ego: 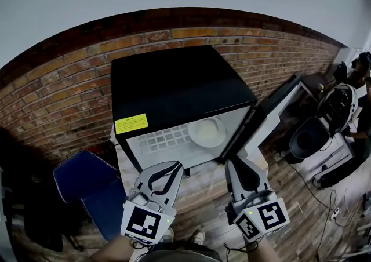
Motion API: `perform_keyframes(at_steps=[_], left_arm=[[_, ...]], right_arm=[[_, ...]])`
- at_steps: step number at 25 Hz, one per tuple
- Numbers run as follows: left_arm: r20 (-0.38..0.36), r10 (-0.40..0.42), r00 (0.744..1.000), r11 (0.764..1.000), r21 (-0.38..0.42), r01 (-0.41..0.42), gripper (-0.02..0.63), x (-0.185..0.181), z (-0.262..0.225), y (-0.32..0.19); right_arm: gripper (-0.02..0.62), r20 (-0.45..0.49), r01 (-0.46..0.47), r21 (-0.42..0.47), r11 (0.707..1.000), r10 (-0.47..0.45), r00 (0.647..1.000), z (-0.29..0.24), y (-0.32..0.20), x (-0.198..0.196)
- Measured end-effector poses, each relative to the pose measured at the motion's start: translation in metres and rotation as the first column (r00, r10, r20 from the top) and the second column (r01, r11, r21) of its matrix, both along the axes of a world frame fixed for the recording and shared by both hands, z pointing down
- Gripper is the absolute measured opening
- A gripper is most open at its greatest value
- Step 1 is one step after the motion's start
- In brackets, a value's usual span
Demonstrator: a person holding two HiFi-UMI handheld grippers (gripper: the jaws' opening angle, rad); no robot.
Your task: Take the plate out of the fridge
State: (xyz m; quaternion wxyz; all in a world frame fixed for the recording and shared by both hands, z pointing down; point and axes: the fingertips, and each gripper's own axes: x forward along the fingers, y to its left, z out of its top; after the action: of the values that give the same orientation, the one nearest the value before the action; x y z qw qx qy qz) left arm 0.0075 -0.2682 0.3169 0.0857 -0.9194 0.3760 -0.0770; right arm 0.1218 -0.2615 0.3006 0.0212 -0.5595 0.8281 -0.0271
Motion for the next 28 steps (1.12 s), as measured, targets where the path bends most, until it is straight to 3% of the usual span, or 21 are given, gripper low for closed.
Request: perform_keyframes(at_steps=[3,5,11,17,28], left_arm=[[-0.001,-0.008,1.000,1.000,0.004,0.008,0.021,0.004,-0.002,-0.009],[-0.001,-0.011,1.000,1.000,0.007,0.011,0.021,0.008,-0.003,-0.016],[0.005,-0.011,1.000,1.000,0.008,0.011,0.021,0.023,0.002,-0.035],[0.019,-0.011,1.000,1.000,-0.012,0.012,0.021,0.032,0.019,-0.057],[0.052,-0.004,0.999,0.998,-0.067,0.008,0.021,0.047,0.055,-0.082]], right_arm=[[0.047,-0.005,-0.002,-0.010,1.000,0.002,1.000,0.002,-0.016,0.009],[0.103,0.017,-0.009,-0.031,0.999,0.009,1.000,0.006,-0.027,0.015],[0.163,0.192,-0.037,-0.122,0.992,0.060,0.980,0.031,-0.055,0.036],[0.175,0.292,-0.067,-0.206,0.976,0.127,0.948,0.061,-0.081,0.049],[0.175,0.446,-0.042,-0.340,0.939,0.201,0.872,0.121,-0.112,0.061]])
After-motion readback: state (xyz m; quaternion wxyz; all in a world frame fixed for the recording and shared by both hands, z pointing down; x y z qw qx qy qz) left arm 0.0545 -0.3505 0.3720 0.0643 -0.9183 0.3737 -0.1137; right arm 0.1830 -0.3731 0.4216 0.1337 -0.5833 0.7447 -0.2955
